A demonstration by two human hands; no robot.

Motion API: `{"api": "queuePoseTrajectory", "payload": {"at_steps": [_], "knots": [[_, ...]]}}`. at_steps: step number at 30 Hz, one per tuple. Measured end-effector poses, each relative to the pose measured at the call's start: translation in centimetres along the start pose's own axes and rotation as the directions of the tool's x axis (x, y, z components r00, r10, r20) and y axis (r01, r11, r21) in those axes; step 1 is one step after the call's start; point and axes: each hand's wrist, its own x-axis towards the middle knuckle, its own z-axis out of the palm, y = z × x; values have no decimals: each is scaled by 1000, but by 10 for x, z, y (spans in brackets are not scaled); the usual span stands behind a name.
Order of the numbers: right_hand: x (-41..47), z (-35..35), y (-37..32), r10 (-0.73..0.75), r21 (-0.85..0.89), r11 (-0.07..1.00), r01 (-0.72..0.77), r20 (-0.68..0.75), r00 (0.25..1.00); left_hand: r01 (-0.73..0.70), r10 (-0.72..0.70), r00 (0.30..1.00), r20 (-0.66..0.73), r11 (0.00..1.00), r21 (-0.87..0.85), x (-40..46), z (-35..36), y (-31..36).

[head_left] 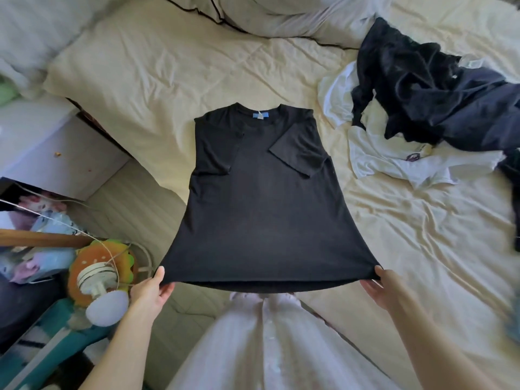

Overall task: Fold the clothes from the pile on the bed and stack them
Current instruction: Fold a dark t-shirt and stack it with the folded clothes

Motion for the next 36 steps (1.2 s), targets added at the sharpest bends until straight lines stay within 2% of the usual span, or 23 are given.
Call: {"api": "queuePoseTrajectory", "payload": {"at_steps": [9,13,22,25,29,36], "knots": [[-10,-6,-21,-11,104,995,10,9,1000,112,-101,989,108,989,-92,0,-3,26],[-16,7,-40,-116,135,985,111,25,993,120,-97,989,114,969,-217,-7,7,36],[-46,83,-106,-372,125,917,378,-70,925,-52,91,983,161,971,-231,-21,79,118],[-47,115,-130,-347,188,916,354,-67,935,-124,167,976,141,955,-268,-19,112,147],[-35,160,-160,-303,258,922,288,18,953,-212,246,963,107,942,-260,-12,155,178],[-7,232,-199,-279,242,936,255,69,958,-304,332,935,124,931,-202,21,210,222]]}}
